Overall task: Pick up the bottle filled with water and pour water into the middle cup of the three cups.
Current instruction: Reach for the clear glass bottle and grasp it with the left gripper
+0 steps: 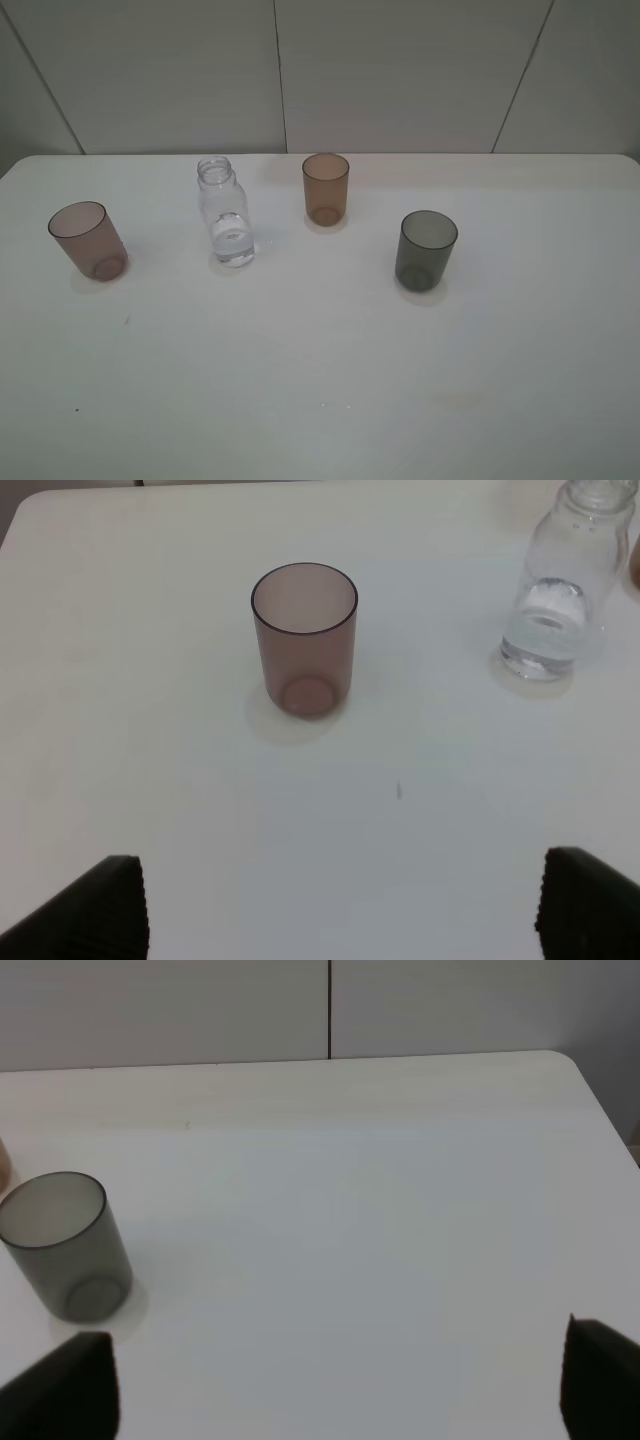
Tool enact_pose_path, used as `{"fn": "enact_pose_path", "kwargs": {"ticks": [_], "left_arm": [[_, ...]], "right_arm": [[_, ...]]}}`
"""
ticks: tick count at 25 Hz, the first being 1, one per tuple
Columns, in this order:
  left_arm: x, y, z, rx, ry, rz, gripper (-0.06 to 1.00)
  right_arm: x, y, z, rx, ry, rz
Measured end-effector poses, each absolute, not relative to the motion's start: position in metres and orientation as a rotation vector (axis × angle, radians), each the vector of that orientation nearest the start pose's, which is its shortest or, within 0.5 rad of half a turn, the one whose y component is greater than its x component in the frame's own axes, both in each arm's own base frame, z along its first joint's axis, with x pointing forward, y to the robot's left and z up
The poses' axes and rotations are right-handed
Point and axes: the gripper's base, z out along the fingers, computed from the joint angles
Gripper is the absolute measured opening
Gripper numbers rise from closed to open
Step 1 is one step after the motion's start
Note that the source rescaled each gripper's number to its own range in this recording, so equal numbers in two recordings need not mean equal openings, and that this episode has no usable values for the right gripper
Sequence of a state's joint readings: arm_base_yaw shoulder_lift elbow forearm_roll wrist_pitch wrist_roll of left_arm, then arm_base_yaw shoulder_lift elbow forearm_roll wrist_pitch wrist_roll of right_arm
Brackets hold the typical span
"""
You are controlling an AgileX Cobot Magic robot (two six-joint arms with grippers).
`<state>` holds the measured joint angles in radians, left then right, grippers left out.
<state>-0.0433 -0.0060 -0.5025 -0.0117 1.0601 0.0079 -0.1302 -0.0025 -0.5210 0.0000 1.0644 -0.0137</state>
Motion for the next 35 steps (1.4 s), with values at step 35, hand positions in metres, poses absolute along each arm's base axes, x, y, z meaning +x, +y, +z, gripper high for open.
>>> {"fn": "enact_pose_path", "kwargs": {"ticks": [35], "left_arm": [[0.159,-0.066,0.257,0.351,2.125,-0.346,1.0]], "right_arm": [[-0.008,0.001,0.283,0.118,2.022,-0.091]]}}
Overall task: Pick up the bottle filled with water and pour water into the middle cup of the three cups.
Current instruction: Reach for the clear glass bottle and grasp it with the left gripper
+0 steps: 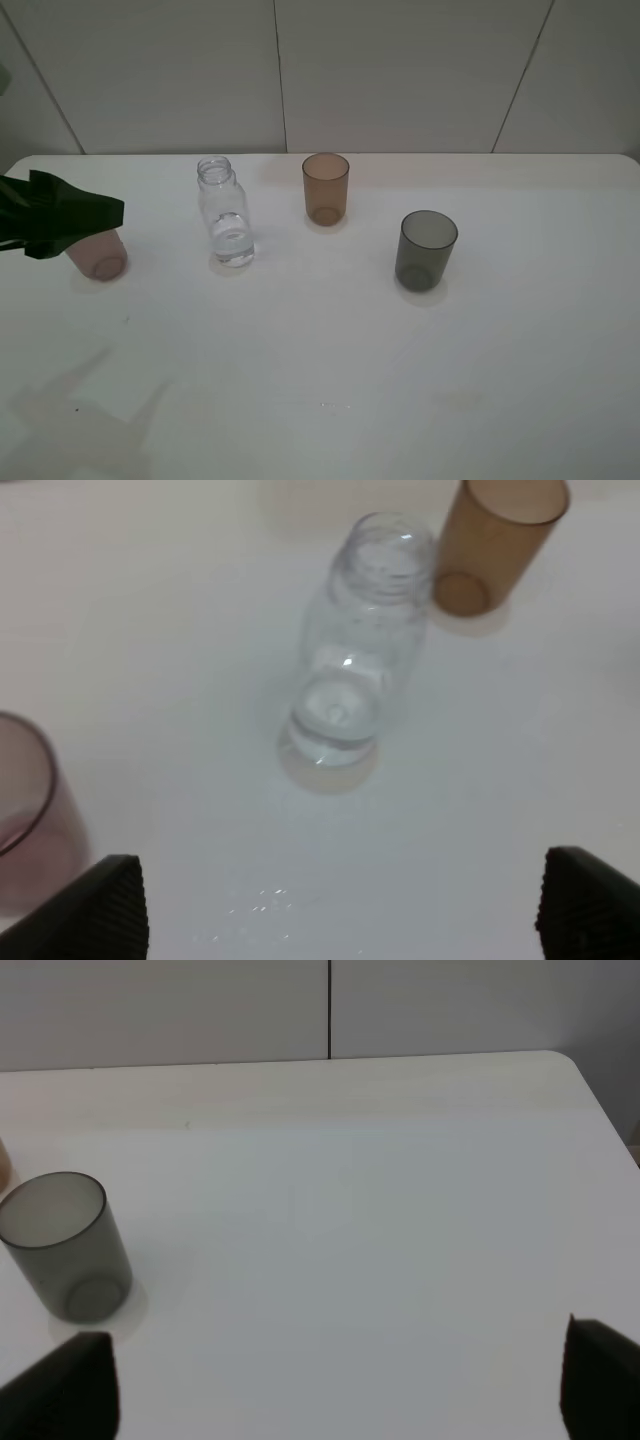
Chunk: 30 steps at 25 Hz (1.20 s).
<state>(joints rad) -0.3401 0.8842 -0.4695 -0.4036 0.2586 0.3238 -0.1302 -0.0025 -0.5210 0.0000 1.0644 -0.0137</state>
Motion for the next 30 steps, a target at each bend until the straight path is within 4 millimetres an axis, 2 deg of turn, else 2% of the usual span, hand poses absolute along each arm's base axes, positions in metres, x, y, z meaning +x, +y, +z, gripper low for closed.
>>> {"fn": "enact_pose_path", "kwargs": {"ticks": [4,9,19,26,30], "left_arm": [[0.157,-0.085,0.229,0.385,2.067,-0.376,1.0],[0.166,-0.088,0.198,0.321,2.024,-0.319,1.0],[0.196,-0.097,0.159,0.325,1.948,-0.186,1.0],[0.197,-0.107,0.135,0.399,1.796,-0.264,1.0],[0.199,-0.107,0.113,0.384,1.85,-0.262,1.0]], "right_arm": [[-0.008,0.001,0.283,0.118,2.022,-0.091],[-0.008,0.001,0.283,0.118,2.022,-0.091],[-0.008,0.001,0.283,0.118,2.022,-0.091],[-0.008,0.001,0.283,0.118,2.022,-0.091],[-0.008,0.001,0.283,0.118,2.022,-0.091]]}}
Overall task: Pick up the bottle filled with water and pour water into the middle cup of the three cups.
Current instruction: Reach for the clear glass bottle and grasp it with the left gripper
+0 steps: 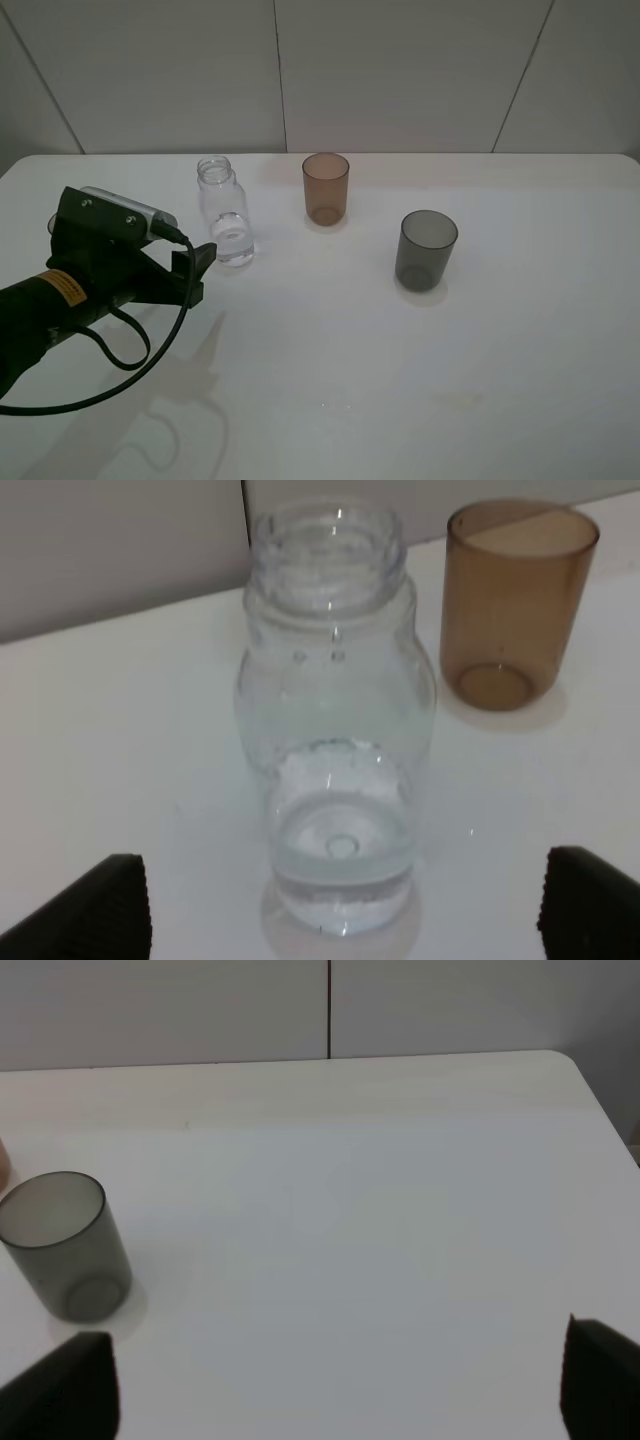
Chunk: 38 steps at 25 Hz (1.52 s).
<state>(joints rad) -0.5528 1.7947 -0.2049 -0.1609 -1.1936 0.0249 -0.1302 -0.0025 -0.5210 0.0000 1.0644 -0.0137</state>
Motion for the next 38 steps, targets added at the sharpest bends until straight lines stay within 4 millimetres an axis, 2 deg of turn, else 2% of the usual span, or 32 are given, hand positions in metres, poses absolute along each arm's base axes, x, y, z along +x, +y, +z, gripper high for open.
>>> {"fn": "enact_pose_path", "kwargs": {"ticks": [5,21,29,38], "left_arm": [[0.207,-0.105,0.102,0.294,1.899,-0.233,1.0],[0.235,-0.126,0.118,0.293,1.77,-0.296,1.0],[0.248,-0.134,0.099,0.303,1.805,-0.281,1.0],[0.264,-0.144,0.093,0.298,1.788,-0.287,1.0]], "right_arm": [[-0.008,0.001,0.283,0.118,2.022,-0.091],[-0.008,0.001,0.283,0.118,2.022,-0.091],[-0.008,0.001,0.283,0.118,2.022,-0.091],[-0.008,0.001,0.283,0.118,2.022,-0.091]]}}
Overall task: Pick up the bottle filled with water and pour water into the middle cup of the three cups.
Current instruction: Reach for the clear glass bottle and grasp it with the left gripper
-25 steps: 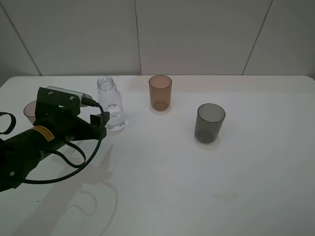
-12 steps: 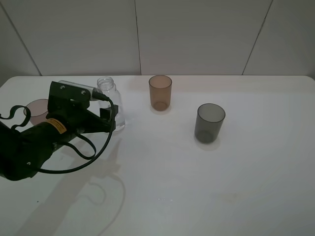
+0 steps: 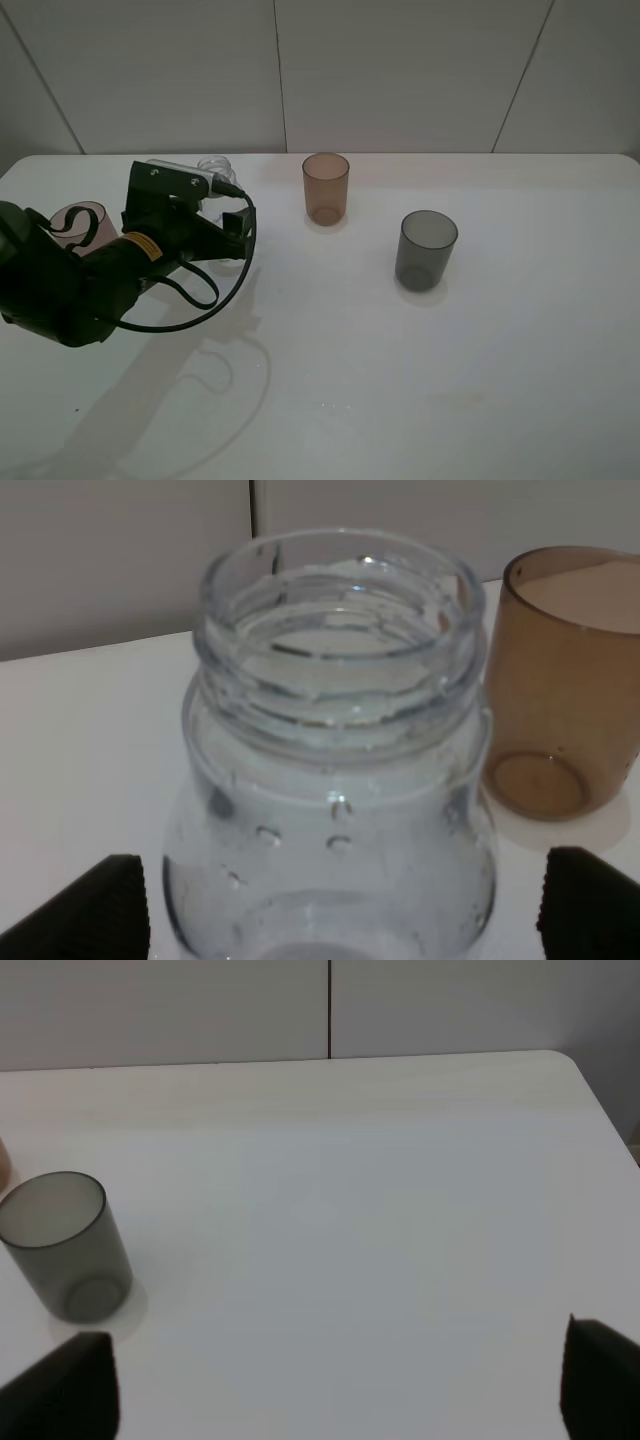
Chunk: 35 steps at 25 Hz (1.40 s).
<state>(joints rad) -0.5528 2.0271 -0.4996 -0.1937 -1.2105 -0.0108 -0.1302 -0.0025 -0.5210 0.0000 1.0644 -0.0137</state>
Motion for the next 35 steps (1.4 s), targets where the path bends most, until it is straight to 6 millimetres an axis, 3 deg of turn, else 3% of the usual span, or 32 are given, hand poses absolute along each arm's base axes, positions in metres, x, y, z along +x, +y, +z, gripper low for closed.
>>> {"fn": "enact_pose_path", "kwargs": {"ticks": [19,31,33,34,35], "left_arm": [[0.279,-0.153,0.074,0.297,1.805,-0.278,1.0],[0.284,-0.155,0.072,0.293,1.797,-0.279,1.0],[0.284,-0.155,0.066,0.295,1.812,-0.273,0.94],[0.284,-0.154,0.064,0.292,1.818,-0.268,0.82],[0.284,-0.154,0.064,0.286,1.82,-0.264,0.6]], "right_arm": [[-0.008,0.001,0.283,0.118,2.022,-0.091],[-0.008,0.001,0.283,0.118,2.022,-0.091],[-0.008,0.001,0.283,0.118,2.022,-0.091],[-0.008,0.001,0.283,0.118,2.022,-0.091],[-0.008,0.001,0.283,0.118,2.022,-0.091]]}}
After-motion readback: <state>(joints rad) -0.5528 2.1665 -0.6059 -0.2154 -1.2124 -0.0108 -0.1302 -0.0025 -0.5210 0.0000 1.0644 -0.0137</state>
